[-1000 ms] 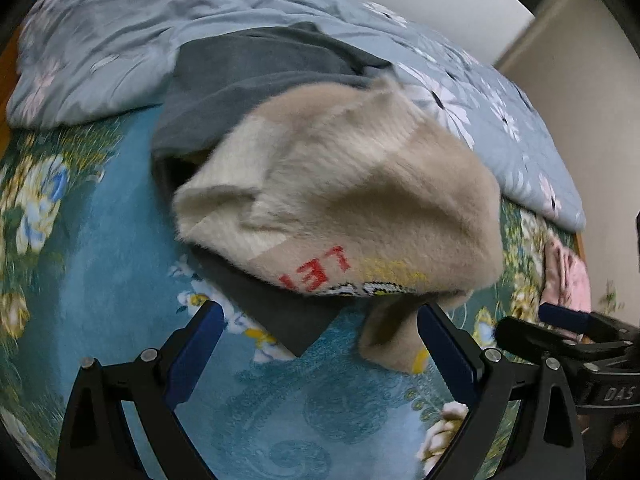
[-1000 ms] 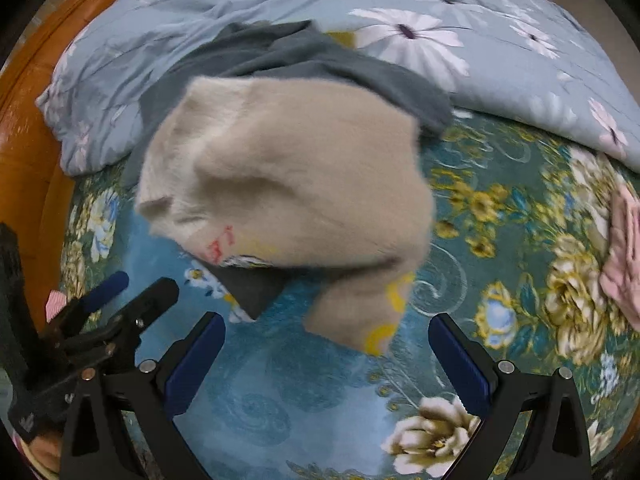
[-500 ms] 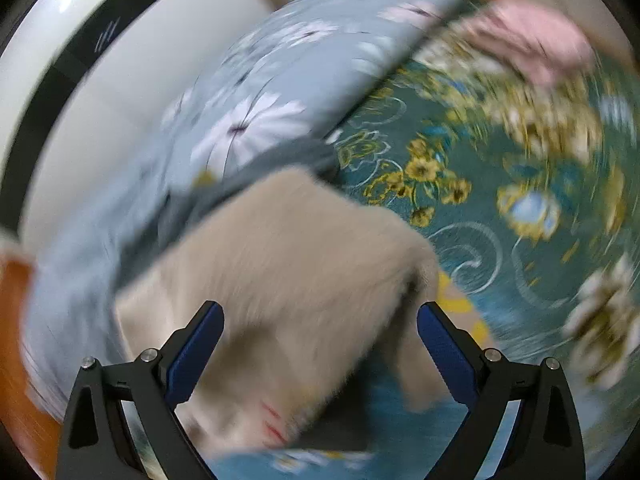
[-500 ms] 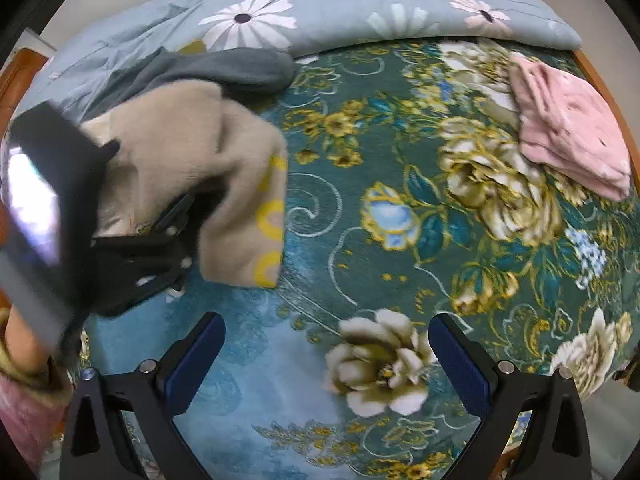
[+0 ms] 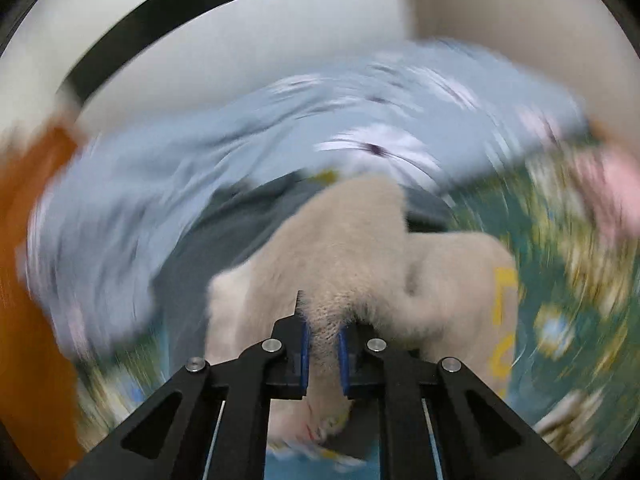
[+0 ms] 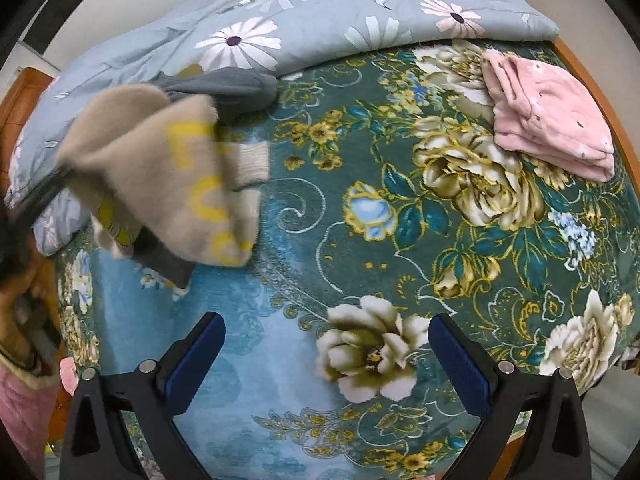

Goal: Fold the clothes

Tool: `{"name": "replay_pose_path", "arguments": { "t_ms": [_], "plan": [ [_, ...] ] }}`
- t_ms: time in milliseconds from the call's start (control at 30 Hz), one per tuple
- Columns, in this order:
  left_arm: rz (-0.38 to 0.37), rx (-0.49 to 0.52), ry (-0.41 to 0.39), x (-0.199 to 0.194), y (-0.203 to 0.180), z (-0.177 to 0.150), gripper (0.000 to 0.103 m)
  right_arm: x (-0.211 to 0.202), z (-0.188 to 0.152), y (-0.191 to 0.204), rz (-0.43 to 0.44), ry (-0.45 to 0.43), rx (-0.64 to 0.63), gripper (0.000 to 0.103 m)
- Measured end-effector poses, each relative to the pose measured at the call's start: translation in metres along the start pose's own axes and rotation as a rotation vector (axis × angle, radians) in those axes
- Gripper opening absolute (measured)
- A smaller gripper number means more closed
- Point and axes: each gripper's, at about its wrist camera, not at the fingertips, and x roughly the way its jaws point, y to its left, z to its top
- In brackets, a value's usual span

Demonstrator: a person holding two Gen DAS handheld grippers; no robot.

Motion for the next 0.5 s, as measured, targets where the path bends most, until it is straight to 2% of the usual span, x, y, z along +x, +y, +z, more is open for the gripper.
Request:
{"name": "replay_pose_path", "arguments": {
  "t_ms": [100, 200, 467, 500],
  "plan": [
    [-0.037, -0.233, 0.028, -0.022, 0.059, -0.026, 0.011, 0.002, -0.008, 0.006, 0.014, 0.003, -0.005, 0.103],
    [-0.034, -0.365, 0.06, -0.04, 0.091, -0.072, 0.01, 0.005, -0.02, 0.014, 0.034, 0.012, -0.012, 0.103],
    [0.007, -0.822, 0.278, -0.042, 0.173, -0.22, 0.01, 0.007, -0.045, 0.042, 0.066, 0.028, -0.083, 0.103],
    [0.018, -0.852, 0.295, -0.042, 0.181, -0.233, 0.01, 0.007, -0.047, 0.046, 0.072, 0.031, -0.095, 0.103]
  ]
}}
